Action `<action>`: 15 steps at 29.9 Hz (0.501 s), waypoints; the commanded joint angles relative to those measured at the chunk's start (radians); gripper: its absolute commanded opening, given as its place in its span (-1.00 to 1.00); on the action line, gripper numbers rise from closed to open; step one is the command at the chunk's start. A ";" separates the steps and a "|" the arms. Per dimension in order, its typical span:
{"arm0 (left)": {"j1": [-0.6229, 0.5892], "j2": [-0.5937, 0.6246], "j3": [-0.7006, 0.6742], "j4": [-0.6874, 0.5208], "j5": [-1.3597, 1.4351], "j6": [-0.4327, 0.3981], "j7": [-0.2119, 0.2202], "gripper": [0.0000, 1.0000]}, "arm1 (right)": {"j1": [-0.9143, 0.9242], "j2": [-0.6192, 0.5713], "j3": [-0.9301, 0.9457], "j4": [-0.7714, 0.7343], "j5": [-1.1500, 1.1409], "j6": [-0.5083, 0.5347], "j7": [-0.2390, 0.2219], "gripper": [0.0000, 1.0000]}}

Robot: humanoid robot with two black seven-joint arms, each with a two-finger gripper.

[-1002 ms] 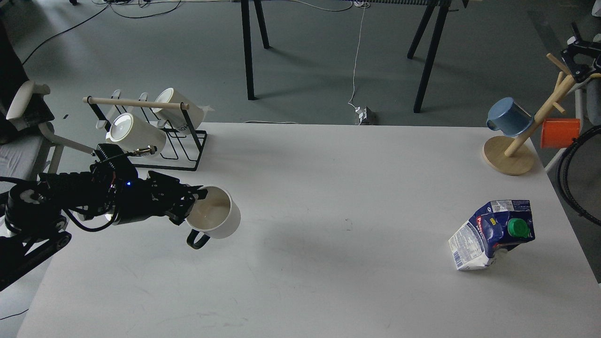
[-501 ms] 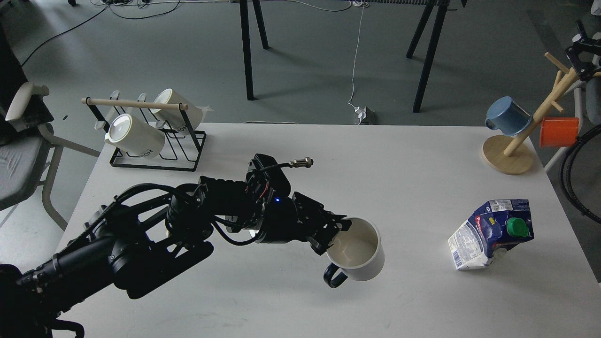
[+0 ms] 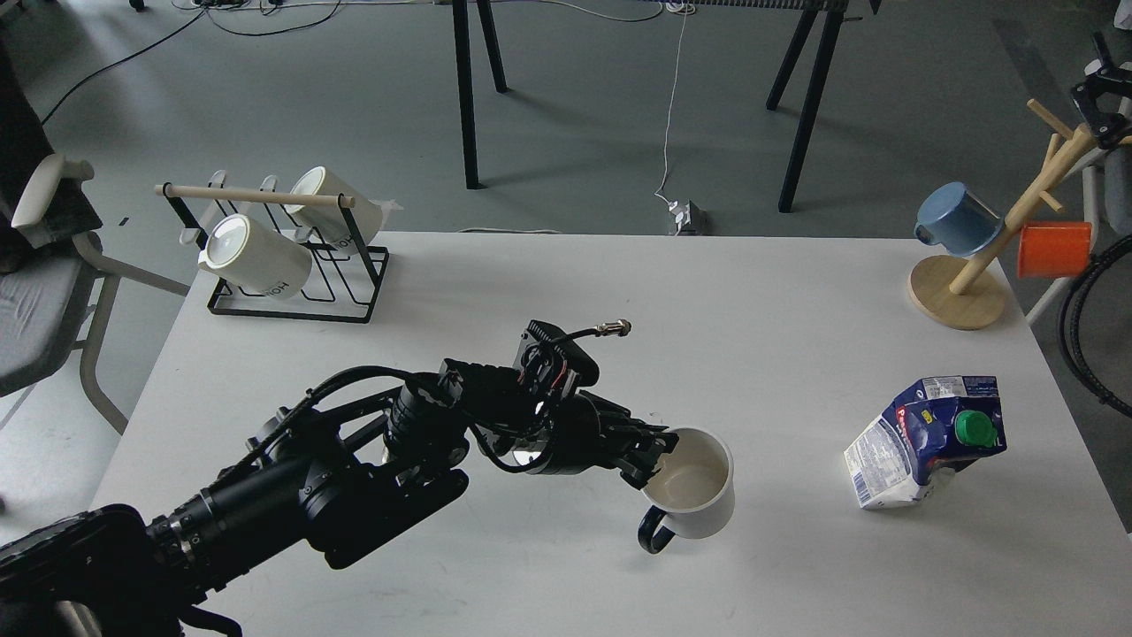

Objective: Place cup and milk with both arms
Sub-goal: 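Carry the white mug with the left gripper toward the table center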

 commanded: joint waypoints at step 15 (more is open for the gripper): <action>0.003 0.083 0.000 0.019 0.000 0.000 0.007 -0.69 | -0.002 -0.014 -0.002 0.004 0.000 0.000 -0.001 0.99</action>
